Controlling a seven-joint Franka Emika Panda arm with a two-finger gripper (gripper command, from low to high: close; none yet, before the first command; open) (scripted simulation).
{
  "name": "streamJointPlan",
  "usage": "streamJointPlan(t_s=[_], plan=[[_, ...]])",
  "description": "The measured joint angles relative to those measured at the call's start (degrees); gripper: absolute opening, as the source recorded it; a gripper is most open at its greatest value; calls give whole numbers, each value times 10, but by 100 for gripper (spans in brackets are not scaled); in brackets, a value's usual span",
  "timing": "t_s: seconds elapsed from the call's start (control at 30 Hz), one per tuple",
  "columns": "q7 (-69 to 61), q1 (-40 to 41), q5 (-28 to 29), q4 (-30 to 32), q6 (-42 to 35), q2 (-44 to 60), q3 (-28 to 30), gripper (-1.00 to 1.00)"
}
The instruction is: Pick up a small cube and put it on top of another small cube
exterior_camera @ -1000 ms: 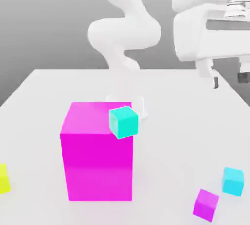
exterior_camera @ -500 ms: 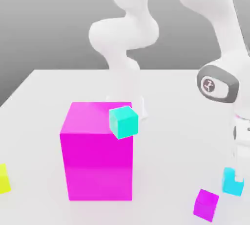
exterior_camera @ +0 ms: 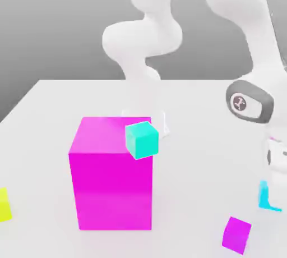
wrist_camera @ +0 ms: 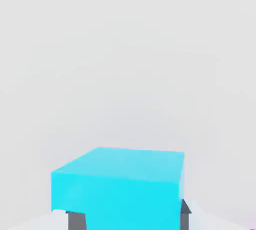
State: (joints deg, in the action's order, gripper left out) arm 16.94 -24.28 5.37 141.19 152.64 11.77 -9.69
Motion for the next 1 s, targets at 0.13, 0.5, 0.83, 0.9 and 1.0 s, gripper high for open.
streamJointPlan(t_s=[0.13, 0.5, 0.83, 0.9, 1.0], plan=[[18, 52, -27, -3, -85, -84, 33, -100], [114, 180, -44, -13, -322, -313, 113, -100], [136, 211, -43, 40, -282, -325, 131, 100], [137, 212, -41, 47, -271, -321, 131, 100], [139, 212, -40, 21, -314, -338, 130, 100]])
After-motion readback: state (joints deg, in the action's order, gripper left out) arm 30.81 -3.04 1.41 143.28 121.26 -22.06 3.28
